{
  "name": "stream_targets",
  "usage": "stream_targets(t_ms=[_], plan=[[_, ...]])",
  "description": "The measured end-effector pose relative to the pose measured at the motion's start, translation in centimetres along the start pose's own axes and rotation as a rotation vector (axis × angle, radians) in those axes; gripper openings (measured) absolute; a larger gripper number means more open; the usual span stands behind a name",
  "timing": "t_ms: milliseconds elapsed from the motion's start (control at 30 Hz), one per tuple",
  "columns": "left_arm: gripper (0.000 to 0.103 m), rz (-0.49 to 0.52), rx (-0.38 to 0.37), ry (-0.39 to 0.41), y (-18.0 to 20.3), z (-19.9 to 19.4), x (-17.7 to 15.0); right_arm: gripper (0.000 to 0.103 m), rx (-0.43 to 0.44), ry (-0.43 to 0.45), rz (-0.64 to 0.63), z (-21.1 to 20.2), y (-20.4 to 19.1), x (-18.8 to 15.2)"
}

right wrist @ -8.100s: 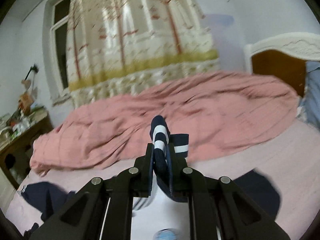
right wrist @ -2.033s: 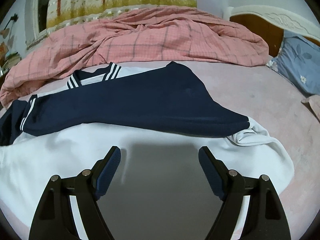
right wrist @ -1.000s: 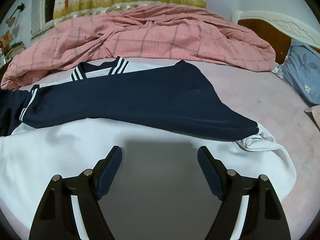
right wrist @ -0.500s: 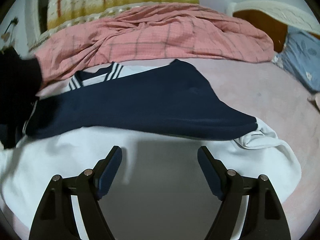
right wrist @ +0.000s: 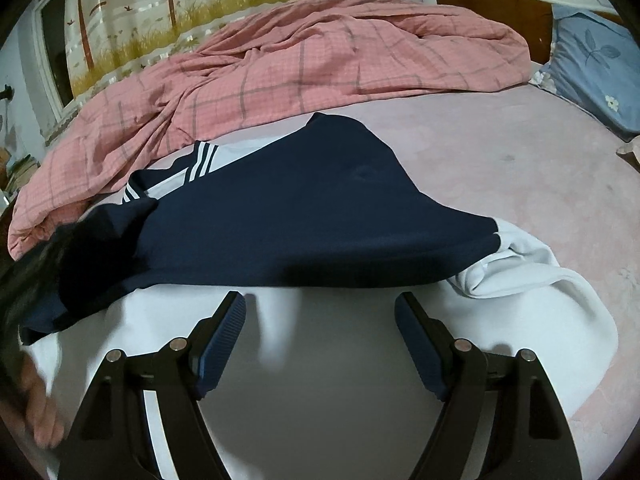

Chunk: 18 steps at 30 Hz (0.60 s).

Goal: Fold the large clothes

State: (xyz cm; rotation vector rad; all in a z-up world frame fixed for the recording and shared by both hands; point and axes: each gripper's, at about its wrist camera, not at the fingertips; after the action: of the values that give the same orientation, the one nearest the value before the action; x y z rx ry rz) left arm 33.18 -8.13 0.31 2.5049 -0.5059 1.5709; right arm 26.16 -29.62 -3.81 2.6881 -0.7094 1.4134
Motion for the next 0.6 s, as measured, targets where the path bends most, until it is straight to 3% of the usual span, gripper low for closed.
stream_targets(t_ms=[133,267,333,400,533,600], plan=[[0.085,-0.124,-0.075,0.009,-4.3,-4.8,-1.4,0.080,-0.017,0.031,0.004,-0.9,0.3,0.1],[0.085,-0.234,-0.006,0.084,-10.3,-7.9,-0.5,0.080,-0.012,0.059,-0.013,-1.5,0.2,0.2],[0.085,-0.247,0.089,0.116,-12.9,-8.2,0.1,0.080,-0.004,0.065,-0.031,-1.6,-0.2,0.2],[0.085,-0.236,0.177,0.078,-15.3,-7.0,0.4,0.080,0.013,0.066,-0.055,-1.7,-0.6,0.0],[0.085,-0.229,0.247,-0.045,-20.1,-2.0,-0.3,0.080,0.063,0.089,-0.124,-2.4,-2.5,0.0],[0.084,-0.288,0.228,-0.111,-22.4,0.7,-1.4,0.080,0.099,0.103,-0.144,-2.9,-3.3,0.1]])
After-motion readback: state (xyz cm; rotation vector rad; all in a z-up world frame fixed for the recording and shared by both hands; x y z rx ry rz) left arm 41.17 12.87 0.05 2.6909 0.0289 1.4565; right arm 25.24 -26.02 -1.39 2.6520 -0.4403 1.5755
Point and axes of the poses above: each gripper's, at about its wrist camera, not at the fingertips, and z roughly the way its jaws point, y to its right, x to its top, and after that the axes turned 8 degrees about y, right-handed
